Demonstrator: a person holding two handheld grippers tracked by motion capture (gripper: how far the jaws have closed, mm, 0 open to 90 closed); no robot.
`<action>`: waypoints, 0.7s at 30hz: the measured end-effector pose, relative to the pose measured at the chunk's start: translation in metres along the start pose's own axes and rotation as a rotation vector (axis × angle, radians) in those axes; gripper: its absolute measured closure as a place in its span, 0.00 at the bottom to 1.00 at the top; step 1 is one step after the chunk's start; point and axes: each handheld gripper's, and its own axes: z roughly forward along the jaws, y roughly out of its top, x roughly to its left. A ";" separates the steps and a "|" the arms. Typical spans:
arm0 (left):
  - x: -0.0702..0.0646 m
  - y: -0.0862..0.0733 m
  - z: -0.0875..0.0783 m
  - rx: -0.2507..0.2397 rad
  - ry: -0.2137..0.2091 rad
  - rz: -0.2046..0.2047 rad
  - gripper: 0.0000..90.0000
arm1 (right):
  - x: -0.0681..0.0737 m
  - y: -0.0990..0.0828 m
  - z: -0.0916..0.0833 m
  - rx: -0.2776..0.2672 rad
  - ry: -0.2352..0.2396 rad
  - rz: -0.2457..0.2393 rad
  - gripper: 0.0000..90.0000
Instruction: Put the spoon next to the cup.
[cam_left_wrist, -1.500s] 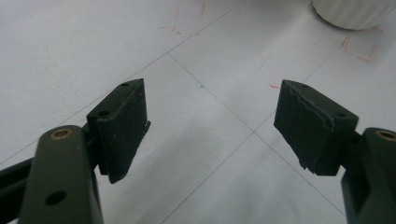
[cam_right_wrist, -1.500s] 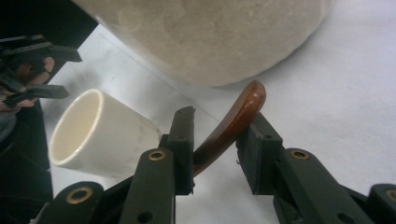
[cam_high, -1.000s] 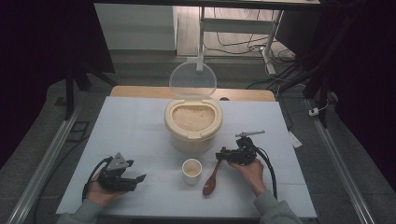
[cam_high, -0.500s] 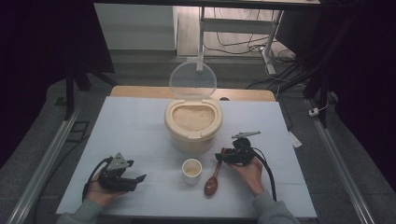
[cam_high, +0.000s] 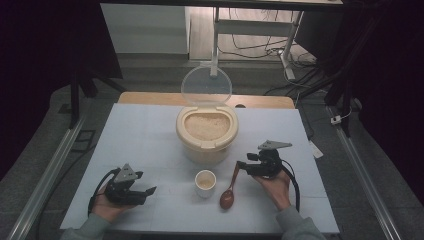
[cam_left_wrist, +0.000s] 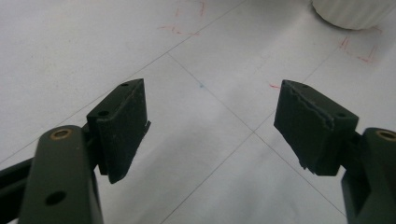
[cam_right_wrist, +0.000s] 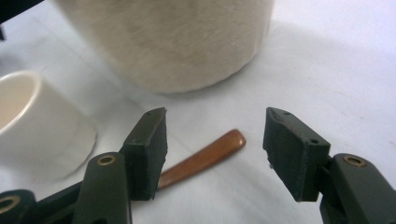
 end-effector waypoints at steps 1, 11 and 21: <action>0.000 0.000 0.000 0.000 0.000 -0.001 0.28 | 0.001 -0.002 -0.004 -0.004 0.005 -0.009 0.44; -0.001 0.001 0.000 -0.003 -0.002 -0.003 0.28 | 0.000 -0.028 -0.039 -0.015 0.016 -0.052 0.45; 0.000 0.001 -0.001 -0.008 -0.002 -0.001 0.28 | -0.007 -0.051 -0.063 -0.017 0.027 -0.045 0.46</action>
